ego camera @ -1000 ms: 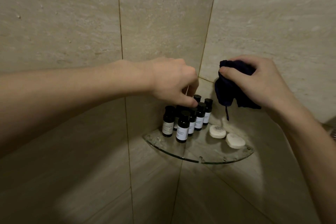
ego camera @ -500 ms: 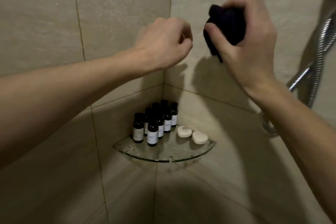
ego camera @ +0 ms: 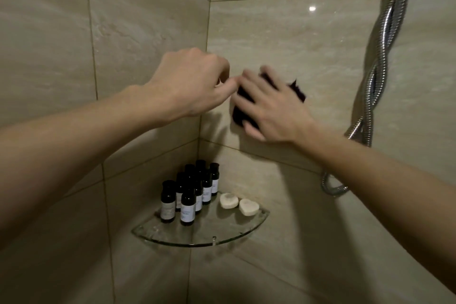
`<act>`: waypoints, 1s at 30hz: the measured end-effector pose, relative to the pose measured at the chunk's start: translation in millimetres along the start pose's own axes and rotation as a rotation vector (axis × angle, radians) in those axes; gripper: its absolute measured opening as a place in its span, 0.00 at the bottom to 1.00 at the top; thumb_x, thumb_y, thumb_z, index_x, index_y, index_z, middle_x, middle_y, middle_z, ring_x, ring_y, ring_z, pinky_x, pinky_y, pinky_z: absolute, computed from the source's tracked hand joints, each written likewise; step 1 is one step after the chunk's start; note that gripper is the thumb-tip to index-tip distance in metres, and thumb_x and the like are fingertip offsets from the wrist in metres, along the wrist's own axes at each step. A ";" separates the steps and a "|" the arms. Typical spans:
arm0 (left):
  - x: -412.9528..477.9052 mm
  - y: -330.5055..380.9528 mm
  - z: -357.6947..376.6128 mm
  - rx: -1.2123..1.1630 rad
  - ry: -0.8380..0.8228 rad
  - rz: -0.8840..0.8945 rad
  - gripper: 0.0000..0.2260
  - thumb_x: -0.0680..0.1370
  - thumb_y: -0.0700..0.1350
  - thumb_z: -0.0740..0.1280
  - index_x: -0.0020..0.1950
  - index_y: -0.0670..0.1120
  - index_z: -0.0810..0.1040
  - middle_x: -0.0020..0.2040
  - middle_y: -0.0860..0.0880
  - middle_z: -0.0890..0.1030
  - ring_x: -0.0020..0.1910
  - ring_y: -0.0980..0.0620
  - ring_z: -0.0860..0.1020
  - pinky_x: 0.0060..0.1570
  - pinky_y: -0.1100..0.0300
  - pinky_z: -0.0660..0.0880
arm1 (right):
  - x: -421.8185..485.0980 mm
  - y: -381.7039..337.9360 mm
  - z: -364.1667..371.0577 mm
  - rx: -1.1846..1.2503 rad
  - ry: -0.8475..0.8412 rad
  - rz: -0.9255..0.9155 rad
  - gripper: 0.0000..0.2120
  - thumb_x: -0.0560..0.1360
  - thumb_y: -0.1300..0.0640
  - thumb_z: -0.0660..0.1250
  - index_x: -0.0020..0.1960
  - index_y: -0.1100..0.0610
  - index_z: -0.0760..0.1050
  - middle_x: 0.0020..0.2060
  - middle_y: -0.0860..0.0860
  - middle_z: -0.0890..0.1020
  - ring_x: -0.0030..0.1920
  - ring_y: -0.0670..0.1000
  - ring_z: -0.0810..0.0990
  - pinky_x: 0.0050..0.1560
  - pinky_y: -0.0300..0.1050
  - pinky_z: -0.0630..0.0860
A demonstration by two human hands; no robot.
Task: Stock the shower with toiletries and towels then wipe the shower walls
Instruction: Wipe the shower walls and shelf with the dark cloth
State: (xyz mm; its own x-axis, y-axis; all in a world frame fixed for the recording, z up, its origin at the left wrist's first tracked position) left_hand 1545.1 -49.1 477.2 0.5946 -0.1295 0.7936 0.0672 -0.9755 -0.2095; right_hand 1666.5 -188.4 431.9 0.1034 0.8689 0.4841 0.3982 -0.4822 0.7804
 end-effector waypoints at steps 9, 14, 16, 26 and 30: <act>27.8 1.6 36.7 -0.113 -0.197 -0.053 0.25 0.83 0.52 0.55 0.78 0.44 0.57 0.77 0.41 0.63 0.70 0.38 0.69 0.58 0.41 0.74 | -98.2 -53.6 -0.3 -0.040 -0.211 -0.347 0.22 0.80 0.60 0.45 0.64 0.67 0.71 0.73 0.67 0.68 0.80 0.63 0.50 0.80 0.61 0.45; 50.3 -9.4 50.0 -0.300 -0.216 -0.153 0.32 0.84 0.61 0.50 0.82 0.45 0.46 0.82 0.42 0.48 0.78 0.38 0.59 0.72 0.41 0.64 | -127.8 -65.9 -23.6 -0.125 -0.220 -0.298 0.19 0.75 0.65 0.54 0.57 0.64 0.81 0.67 0.67 0.74 0.69 0.67 0.69 0.71 0.61 0.67; 52.8 -6.9 54.7 -0.313 -0.224 -0.159 0.33 0.83 0.62 0.49 0.82 0.47 0.44 0.82 0.42 0.44 0.78 0.37 0.59 0.72 0.41 0.64 | -136.6 -65.5 -22.5 -0.076 -0.248 -0.214 0.15 0.77 0.64 0.56 0.52 0.60 0.81 0.59 0.63 0.77 0.55 0.62 0.75 0.53 0.56 0.75; 47.7 -17.9 70.7 -0.368 -0.182 -0.149 0.28 0.84 0.61 0.45 0.82 0.55 0.41 0.82 0.52 0.38 0.79 0.42 0.60 0.70 0.37 0.66 | 3.2 71.6 -75.7 -0.103 -0.021 0.460 0.11 0.78 0.59 0.63 0.60 0.59 0.73 0.56 0.61 0.73 0.56 0.65 0.74 0.36 0.52 0.65; 52.4 -19.3 72.3 -0.396 -0.222 -0.174 0.28 0.84 0.60 0.45 0.82 0.56 0.42 0.82 0.52 0.38 0.80 0.43 0.57 0.73 0.38 0.63 | 58.1 144.7 -107.4 -0.186 0.197 0.538 0.16 0.77 0.60 0.65 0.64 0.61 0.71 0.59 0.63 0.73 0.60 0.66 0.72 0.43 0.58 0.71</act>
State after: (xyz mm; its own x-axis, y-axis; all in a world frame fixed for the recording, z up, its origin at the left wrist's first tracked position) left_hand 1632.9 -24.2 481.5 0.7611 0.0408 0.6473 -0.1036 -0.9776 0.1834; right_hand 1632.2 -219.7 615.5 0.0685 0.4693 0.8804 0.1686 -0.8752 0.4534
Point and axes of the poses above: each hand's wrist, its own x-axis towards the middle knuckle, its own z-axis out of the palm, y = z × x, the point moved 3 cm from there along x, towards the middle knuckle
